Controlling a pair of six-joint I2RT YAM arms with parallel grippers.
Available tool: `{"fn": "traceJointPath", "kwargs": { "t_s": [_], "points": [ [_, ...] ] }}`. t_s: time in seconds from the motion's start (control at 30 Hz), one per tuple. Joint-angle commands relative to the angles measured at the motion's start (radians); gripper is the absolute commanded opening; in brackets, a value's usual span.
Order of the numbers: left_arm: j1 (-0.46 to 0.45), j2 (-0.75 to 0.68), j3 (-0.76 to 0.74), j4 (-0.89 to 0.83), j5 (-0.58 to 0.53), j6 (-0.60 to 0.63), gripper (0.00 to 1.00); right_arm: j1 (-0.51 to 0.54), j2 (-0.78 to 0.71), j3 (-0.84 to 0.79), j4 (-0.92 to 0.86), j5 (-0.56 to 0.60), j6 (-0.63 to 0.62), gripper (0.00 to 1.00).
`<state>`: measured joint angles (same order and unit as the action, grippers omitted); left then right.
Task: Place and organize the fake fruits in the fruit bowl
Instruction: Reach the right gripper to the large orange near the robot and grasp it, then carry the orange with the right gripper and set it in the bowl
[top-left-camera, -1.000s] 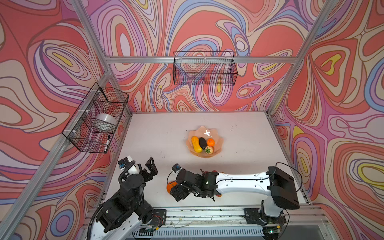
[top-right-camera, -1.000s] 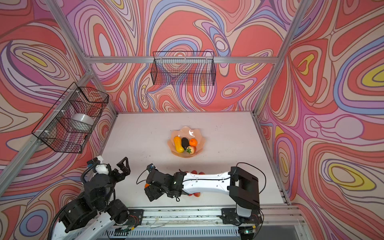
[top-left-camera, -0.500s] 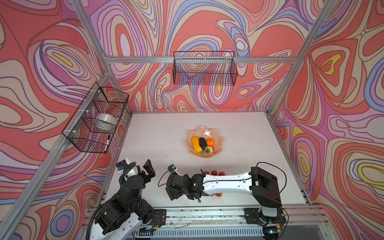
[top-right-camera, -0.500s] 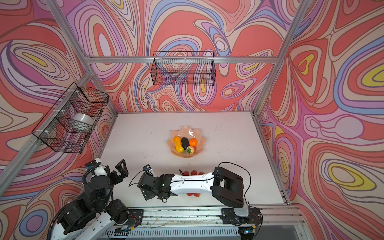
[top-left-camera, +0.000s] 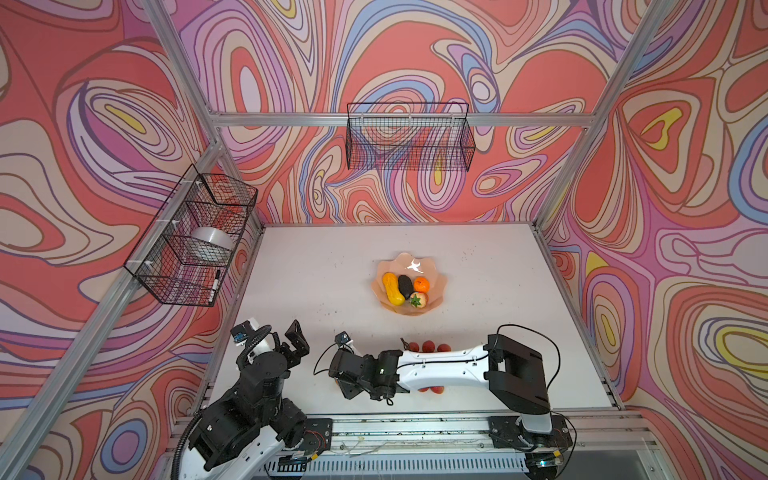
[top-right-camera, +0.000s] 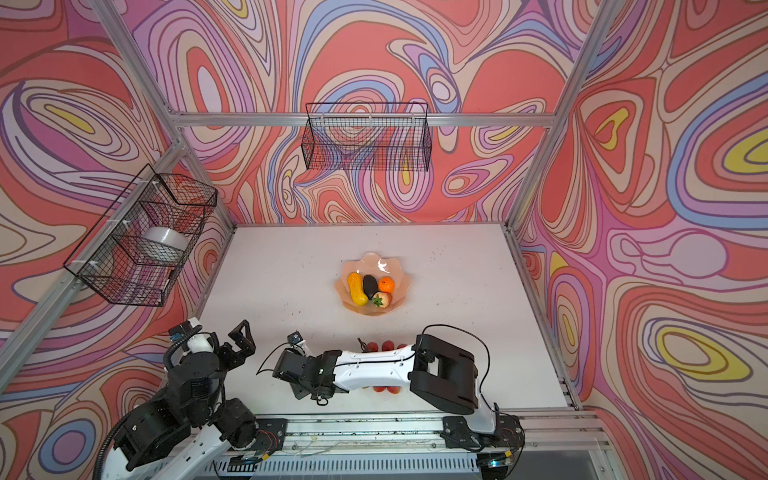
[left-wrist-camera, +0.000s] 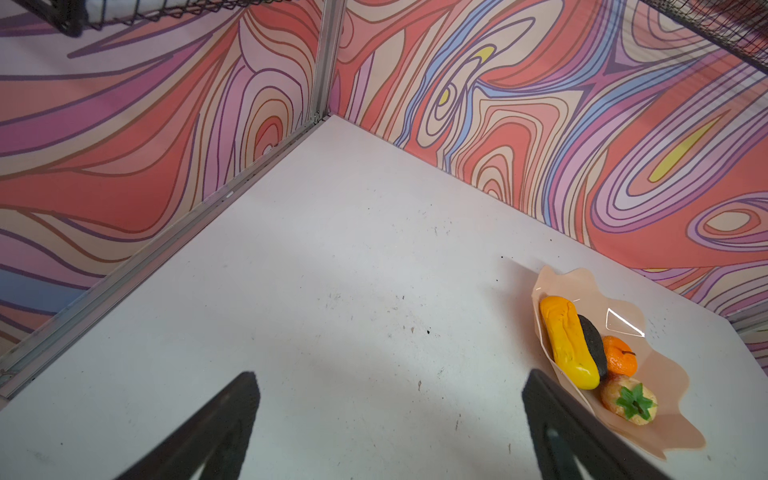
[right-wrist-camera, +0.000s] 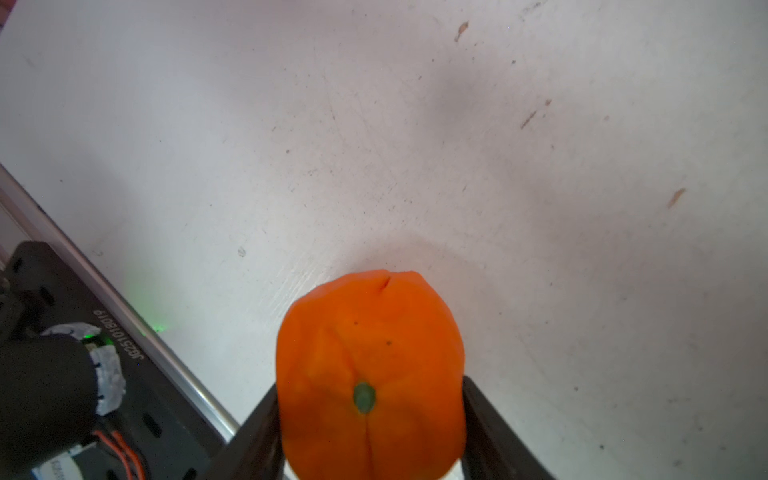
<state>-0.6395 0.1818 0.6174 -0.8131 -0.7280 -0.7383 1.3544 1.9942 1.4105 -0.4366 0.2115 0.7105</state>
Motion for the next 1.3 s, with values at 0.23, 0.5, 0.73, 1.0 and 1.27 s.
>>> {"fn": "traceJointPath", "kwargs": {
  "t_s": [0.23, 0.5, 0.73, 1.0, 1.27],
  "points": [
    [0.004, 0.024, -0.03, 0.047, 0.068, -0.021, 1.0, -0.04, -0.269, -0.036, -0.132, 0.125, 0.016, 0.41],
    [0.004, 0.142, -0.053, 0.274, 0.369, 0.129, 1.0, -0.307, -0.508, -0.102, -0.18, 0.132, -0.109, 0.41],
    [0.004, 0.327, -0.037, 0.482, 0.783, 0.215, 1.0, -0.603, -0.422, -0.033, -0.117, 0.049, -0.276, 0.41],
    [0.004, 0.446, 0.008, 0.513, 0.934, 0.247, 1.0, -0.755, -0.17, 0.165, -0.103, 0.005, -0.374, 0.4],
    [0.004, 0.468, 0.0, 0.511, 0.951, 0.254, 0.99, -0.796, 0.015, 0.265, -0.076, -0.012, -0.378, 0.4]
  ]
}}
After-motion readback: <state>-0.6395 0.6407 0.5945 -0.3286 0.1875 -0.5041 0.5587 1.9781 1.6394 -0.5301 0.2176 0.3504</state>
